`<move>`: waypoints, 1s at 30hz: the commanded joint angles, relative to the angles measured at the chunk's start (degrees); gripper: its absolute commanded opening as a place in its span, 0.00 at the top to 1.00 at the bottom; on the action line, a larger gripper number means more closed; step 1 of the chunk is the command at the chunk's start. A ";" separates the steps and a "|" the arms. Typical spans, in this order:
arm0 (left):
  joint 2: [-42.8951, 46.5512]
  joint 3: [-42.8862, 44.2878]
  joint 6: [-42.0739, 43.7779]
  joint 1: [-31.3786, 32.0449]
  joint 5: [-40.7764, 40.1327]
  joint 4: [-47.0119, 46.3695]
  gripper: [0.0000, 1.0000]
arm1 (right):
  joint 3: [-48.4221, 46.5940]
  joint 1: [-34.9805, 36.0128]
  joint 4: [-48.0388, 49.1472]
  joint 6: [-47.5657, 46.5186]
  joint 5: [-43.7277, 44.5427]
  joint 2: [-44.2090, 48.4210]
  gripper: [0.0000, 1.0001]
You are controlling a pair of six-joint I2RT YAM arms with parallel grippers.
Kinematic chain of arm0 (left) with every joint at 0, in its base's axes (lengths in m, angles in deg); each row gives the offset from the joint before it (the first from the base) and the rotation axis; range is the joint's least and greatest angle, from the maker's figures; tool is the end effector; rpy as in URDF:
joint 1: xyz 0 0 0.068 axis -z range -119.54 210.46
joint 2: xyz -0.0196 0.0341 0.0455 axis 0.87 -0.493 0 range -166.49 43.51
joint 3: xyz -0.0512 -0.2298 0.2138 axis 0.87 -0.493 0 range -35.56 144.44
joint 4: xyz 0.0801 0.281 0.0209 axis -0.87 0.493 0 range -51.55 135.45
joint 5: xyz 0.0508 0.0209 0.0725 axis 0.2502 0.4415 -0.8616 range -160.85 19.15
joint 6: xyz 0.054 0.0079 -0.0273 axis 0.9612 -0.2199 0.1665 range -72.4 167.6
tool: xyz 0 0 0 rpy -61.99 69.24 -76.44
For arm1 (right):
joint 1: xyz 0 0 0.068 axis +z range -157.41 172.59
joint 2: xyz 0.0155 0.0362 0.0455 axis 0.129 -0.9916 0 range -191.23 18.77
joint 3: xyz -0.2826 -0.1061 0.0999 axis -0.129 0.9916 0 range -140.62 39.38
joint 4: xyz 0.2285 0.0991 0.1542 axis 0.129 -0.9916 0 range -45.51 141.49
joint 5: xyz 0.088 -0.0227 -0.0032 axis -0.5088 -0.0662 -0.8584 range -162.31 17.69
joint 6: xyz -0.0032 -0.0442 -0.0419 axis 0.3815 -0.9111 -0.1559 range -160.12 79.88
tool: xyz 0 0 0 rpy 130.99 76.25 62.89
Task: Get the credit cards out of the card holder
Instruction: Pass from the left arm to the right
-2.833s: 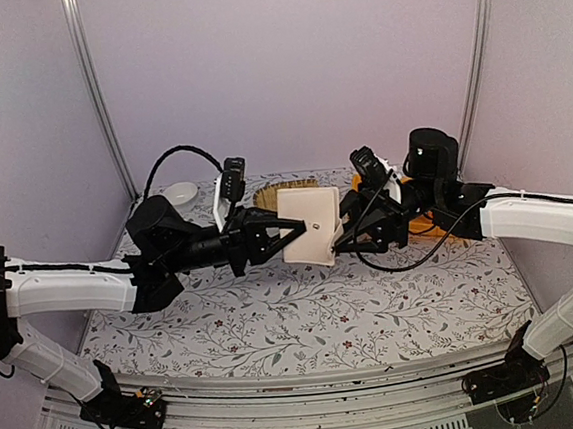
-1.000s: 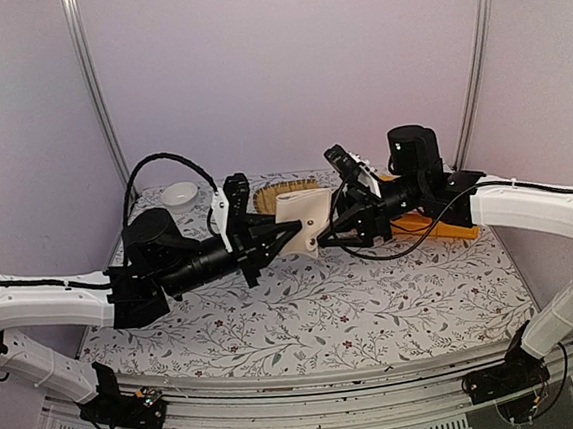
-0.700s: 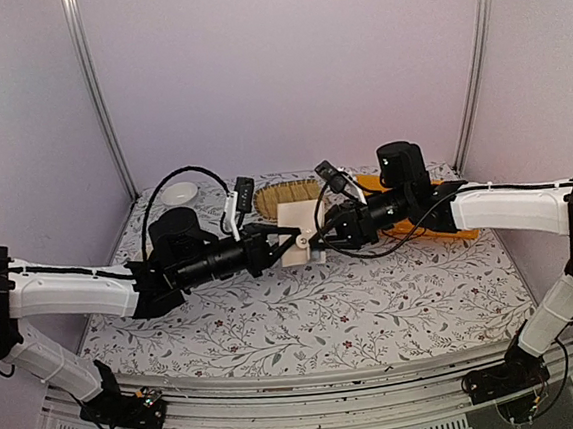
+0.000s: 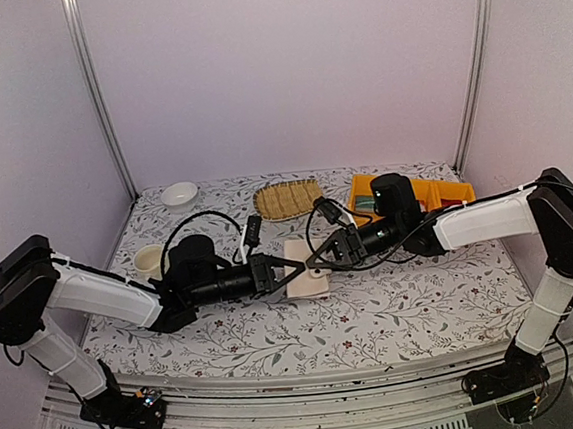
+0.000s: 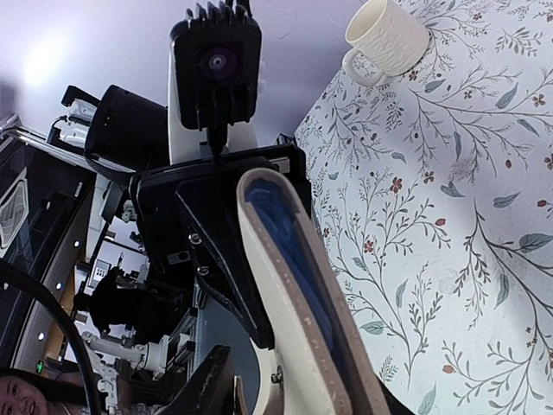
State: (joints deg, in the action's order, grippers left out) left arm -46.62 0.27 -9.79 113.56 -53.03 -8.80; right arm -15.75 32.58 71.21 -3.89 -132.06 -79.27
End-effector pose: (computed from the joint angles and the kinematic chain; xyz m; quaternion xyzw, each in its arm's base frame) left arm 0.1982 -0.2870 0.2185 0.0748 0.7435 -0.6037 0.2776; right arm 0.2791 0.2856 0.2372 -0.2979 0.7144 0.6218 0.1190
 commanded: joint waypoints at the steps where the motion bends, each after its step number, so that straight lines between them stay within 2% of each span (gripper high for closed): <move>1: -1.50 -1.62 -3.20 -0.69 1.79 -4.36 1.00 | -0.47 -0.44 2.25 2.54 1.01 -1.10 0.61; 7: -3.44 -0.64 -4.38 -0.95 3.23 -5.17 1.00 | -1.87 -0.44 2.19 2.28 0.77 -1.18 0.61; 11: -4.97 -1.52 -6.82 -1.40 4.43 -8.62 1.00 | -2.13 -0.40 2.15 3.17 1.50 -2.07 0.71; 15: -5.87 -1.07 -6.98 -1.51 5.71 -8.13 1.00 | -2.08 -0.74 2.24 4.30 2.12 -1.95 0.79; 17: -6.08 -0.78 -6.80 -1.62 6.32 -6.82 1.00 | -2.24 -0.87 2.29 4.82 2.26 -1.32 0.78; 20: -6.36 -0.29 -6.15 -1.78 7.50 -5.36 1.00 | -2.65 -1.05 2.29 5.62 3.25 -0.76 0.65; 23: -6.63 0.08 -6.07 -1.93 8.17 -5.57 1.00 | -3.04 -1.10 2.93 6.24 4.50 -0.73 0.64; 28: -6.27 -0.11 -6.40 -2.00 7.53 -6.26 1.00 | -1.98 -1.08 4.79 7.89 4.26 -0.56 0.90; 30: -6.20 -0.30 -6.40 -1.98 7.23 -6.65 1.00 | -1.17 -1.13 5.09 8.31 4.33 0.02 0.97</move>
State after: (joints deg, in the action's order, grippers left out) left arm -52.52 -0.34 -16.15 112.01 -46.38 -16.16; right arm -16.84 31.77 72.35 2.95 -128.10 -80.80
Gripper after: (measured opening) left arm 0.062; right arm 0.077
